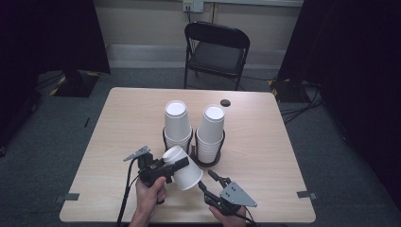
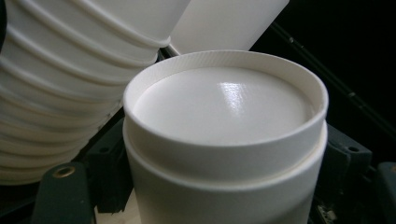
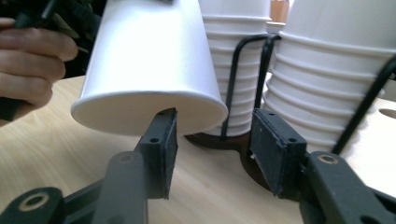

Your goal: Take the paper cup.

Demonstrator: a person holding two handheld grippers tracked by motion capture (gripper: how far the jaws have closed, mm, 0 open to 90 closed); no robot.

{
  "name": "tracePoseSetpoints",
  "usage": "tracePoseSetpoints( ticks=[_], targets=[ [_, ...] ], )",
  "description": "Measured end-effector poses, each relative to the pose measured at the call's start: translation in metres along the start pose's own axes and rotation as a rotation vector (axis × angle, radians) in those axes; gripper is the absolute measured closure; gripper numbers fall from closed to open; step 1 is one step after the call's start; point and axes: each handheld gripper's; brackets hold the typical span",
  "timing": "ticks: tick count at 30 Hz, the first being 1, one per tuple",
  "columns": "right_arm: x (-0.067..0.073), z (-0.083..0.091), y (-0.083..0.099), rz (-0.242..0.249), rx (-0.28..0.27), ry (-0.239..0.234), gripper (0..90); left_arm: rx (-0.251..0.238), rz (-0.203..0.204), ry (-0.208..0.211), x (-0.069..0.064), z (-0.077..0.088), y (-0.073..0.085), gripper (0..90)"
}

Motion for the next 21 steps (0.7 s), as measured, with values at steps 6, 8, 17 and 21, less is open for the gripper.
tracePoseSetpoints(
  ticks=[6, 8, 17, 21],
  targets=[
    [0.001, -0.004, -0.004, 0.017, -0.035, -0.023, 55.8, 0.005, 0.035, 0.015, -0.001, 0.001, 0.005, 21.4],
    [0.001, -0.007, -0.004, 0.030, -0.050, -0.031, 57.7, 0.002, 0.041, 0.026, -0.002, 0.000, 0.006, 21.4],
    [0.000, -0.021, -0.009, 0.101, -0.083, -0.055, 63.5, 0.022, 0.067, 0.075, -0.012, -0.007, 0.010, 21.3],
    [0.001, -0.023, -0.008, 0.118, -0.092, -0.055, 69.3, 0.043, 0.054, 0.072, -0.015, -0.009, 0.012, 21.1]
  ],
)
Point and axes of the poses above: each handheld gripper's, and its own axes: z roughly backward along the jaws, y roughly out of its underside, x roughly to its left, and after that the axes turned 7 degrees about -z, right-handed
